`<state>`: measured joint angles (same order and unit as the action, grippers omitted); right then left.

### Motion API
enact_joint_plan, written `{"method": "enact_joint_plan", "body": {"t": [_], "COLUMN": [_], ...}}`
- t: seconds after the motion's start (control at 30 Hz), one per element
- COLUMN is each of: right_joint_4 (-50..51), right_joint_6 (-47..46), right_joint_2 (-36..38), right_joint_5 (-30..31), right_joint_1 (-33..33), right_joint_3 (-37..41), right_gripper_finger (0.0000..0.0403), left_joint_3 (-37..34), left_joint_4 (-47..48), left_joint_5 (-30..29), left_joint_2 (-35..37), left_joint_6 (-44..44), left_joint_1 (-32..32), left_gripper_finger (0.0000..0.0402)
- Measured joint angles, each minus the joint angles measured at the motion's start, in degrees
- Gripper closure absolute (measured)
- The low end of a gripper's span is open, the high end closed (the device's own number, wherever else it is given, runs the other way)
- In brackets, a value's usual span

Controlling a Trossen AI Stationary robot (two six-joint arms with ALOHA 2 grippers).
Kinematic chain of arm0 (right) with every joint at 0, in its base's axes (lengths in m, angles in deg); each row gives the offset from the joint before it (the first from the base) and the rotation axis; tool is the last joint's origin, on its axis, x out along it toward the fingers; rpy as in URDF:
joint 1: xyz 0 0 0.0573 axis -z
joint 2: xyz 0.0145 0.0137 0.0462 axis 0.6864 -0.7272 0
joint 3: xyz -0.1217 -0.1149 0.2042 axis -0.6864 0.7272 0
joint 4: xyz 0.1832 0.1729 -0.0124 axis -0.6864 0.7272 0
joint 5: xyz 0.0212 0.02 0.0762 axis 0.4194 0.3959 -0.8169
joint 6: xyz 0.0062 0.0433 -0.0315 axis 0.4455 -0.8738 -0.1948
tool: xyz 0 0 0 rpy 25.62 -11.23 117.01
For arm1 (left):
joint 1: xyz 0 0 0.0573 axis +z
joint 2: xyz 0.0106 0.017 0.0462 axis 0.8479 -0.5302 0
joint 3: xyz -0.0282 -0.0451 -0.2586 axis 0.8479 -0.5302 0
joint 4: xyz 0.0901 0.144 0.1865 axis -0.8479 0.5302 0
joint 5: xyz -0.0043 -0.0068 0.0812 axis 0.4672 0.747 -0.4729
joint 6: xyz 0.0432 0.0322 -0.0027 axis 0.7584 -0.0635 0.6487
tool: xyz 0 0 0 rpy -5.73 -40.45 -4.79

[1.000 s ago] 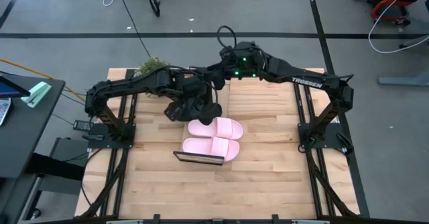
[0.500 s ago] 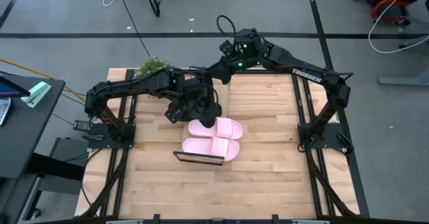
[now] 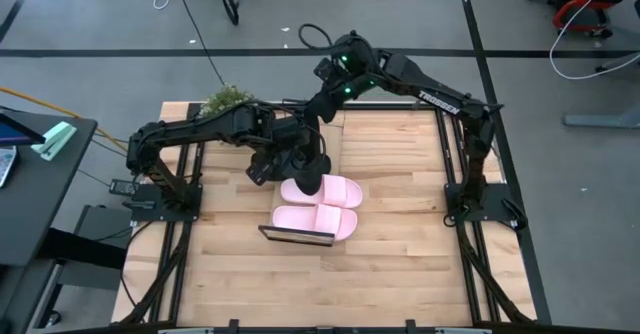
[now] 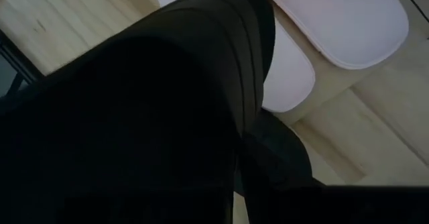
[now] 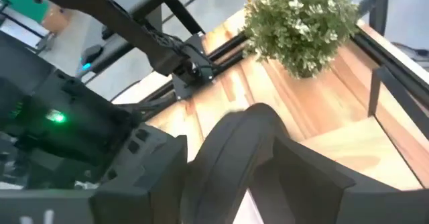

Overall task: Pick and place slides into the shelf
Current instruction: Put the black slide on the shelf

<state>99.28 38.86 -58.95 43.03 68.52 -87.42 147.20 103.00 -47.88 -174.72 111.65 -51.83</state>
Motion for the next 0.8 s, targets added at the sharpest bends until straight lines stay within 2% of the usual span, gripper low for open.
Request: {"method": "enact_joint_plan", "body": {"t": [0.27, 0.47, 0.6, 0.8], "right_joint_4": [1.48, 1.02, 0.82, 0.73], "right_joint_6": [-0.18, 0.54, 0.98, 2.18], "right_joint_2": [-3.61, -4.20, -4.20, -4.20], "right_joint_5": [-2.70, -0.72, -1.77, -1.69], "right_joint_1": [0.02, 0.02, 0.11, 0.09], "right_joint_3": [-2.11, -1.89, -1.87, -1.80], "right_gripper_finger": [0.0176, 0.0189, 0.0228, 0.0316], "left_joint_3": [0.00, 0.00, 0.00, 0.00], "left_joint_4": [0.15, 0.19, -0.02, -0.26], "left_joint_5": [0.15, 0.69, 1.16, 1.28], "left_joint_2": [0.00, 0.00, 0.00, 0.00], "left_joint_6": [-0.09, -1.32, -1.66, -1.68], "left_joint_1": [-0.02, 0.00, 0.00, -0.03], "left_gripper_finger": [0.0387, 0.0391, 0.0390, 0.0391]}}
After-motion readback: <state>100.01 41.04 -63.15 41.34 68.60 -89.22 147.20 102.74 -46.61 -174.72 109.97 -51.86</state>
